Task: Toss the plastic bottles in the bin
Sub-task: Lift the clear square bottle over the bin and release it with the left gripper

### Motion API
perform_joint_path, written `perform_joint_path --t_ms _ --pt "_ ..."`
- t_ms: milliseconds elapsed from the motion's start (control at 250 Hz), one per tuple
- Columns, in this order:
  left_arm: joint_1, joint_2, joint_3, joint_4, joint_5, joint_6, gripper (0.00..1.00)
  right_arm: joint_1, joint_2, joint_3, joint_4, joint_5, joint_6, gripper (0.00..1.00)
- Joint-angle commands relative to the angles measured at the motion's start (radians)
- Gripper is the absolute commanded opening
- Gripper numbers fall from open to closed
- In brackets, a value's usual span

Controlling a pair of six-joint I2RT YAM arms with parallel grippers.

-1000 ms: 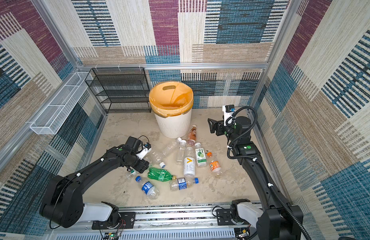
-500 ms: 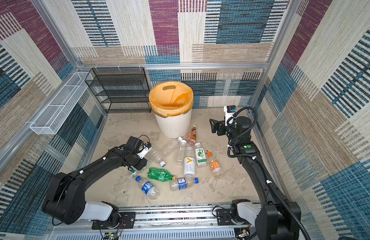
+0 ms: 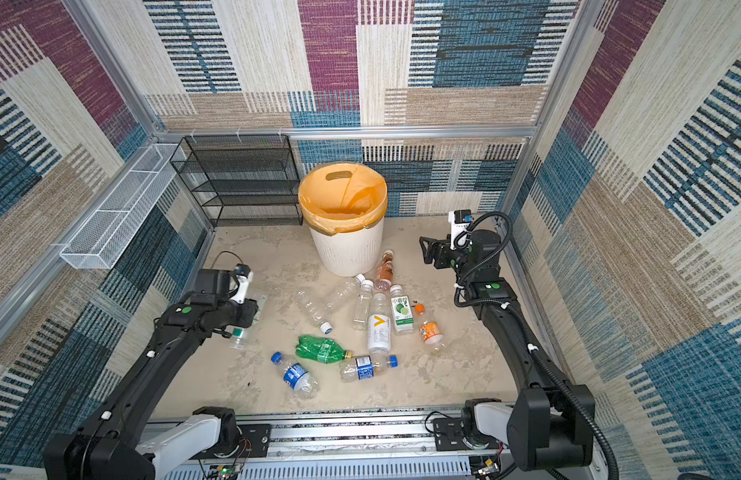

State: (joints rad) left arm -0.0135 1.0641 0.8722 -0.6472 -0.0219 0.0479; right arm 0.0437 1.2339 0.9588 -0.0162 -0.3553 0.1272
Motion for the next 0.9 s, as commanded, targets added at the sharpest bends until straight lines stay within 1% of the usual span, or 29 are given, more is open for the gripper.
perform_joint_path --t_ms 0,72,156,220,272,312,372,440,492,508,540,560,596,612,636,668,700,732,764,808,896 --pt "0.111 -0.002 -0.025 0.055 0.168 -0.229 0.49 -0.001 0.014 0.016 0.027 -0.036 0.035 0.88" --pt "0.171 0.025 -0.044 0.092 0.274 -0.318 0.49 -0.001 0.027 0.014 0.021 -0.041 0.042 0.87" --pt "0.195 0.048 -0.038 0.136 0.381 -0.397 0.48 -0.001 0.036 0.007 0.014 -0.044 0.051 0.87" --pt "0.19 0.046 0.018 0.184 0.456 -0.451 0.48 -0.001 0.036 -0.001 0.012 -0.047 0.061 0.87" --pt "0.182 0.053 0.12 0.218 0.502 -0.492 0.48 -0.001 0.036 -0.005 0.01 -0.053 0.068 0.87" --pt "0.168 0.077 0.245 0.227 0.519 -0.509 0.48 -0.001 0.036 -0.004 0.01 -0.058 0.075 0.86" --pt "0.132 0.153 0.487 0.237 0.542 -0.54 0.48 -0.001 0.031 -0.011 0.017 -0.065 0.087 0.86" --pt "0.05 0.284 0.784 0.273 0.542 -0.588 0.49 -0.001 0.031 -0.023 0.038 -0.071 0.105 0.86" --pt "-0.027 0.413 1.011 0.312 0.556 -0.609 0.57 0.0 0.038 -0.029 0.055 -0.084 0.123 0.86" --pt "-0.05 0.458 1.087 0.308 0.555 -0.608 0.6 0.0 0.04 -0.029 0.06 -0.09 0.128 0.86" --pt "-0.083 0.552 1.235 0.278 0.551 -0.618 0.62 0.0 0.046 -0.03 0.066 -0.103 0.14 0.86" --pt "-0.096 0.609 1.321 0.268 0.557 -0.634 0.64 0.001 0.048 -0.032 0.072 -0.108 0.146 0.86" --pt "-0.112 0.704 1.459 0.256 0.577 -0.661 0.71 0.001 0.048 -0.037 0.083 -0.119 0.161 0.87" --pt "-0.118 0.741 1.514 0.244 0.578 -0.67 0.78 0.001 0.047 -0.04 0.085 -0.124 0.165 0.87" --pt "-0.12 0.793 1.586 0.215 0.569 -0.69 0.83 0.001 0.043 -0.043 0.089 -0.131 0.171 0.88" --pt "-0.12 0.843 1.653 0.189 0.571 -0.711 0.85 0.001 0.037 -0.046 0.091 -0.136 0.174 0.88" --pt "-0.121 0.871 1.683 0.18 0.575 -0.716 0.86 0.001 0.029 -0.049 0.084 -0.135 0.172 0.88" --pt "-0.121 0.878 1.679 0.185 0.576 -0.723 0.9 0.001 0.02 -0.049 0.073 -0.132 0.164 0.88" --pt "-0.123 0.866 1.65 0.203 0.576 -0.725 0.95 0.001 0.01 -0.051 0.062 -0.125 0.155 0.89" --pt "-0.123 0.828 1.585 0.242 0.574 -0.708 1.0 0.001 -0.001 -0.05 0.044 -0.113 0.142 0.89" --pt "-0.116 0.722 1.446 0.241 0.479 -0.619 0.99 0.001 -0.011 -0.045 0.017 -0.101 0.126 0.89"
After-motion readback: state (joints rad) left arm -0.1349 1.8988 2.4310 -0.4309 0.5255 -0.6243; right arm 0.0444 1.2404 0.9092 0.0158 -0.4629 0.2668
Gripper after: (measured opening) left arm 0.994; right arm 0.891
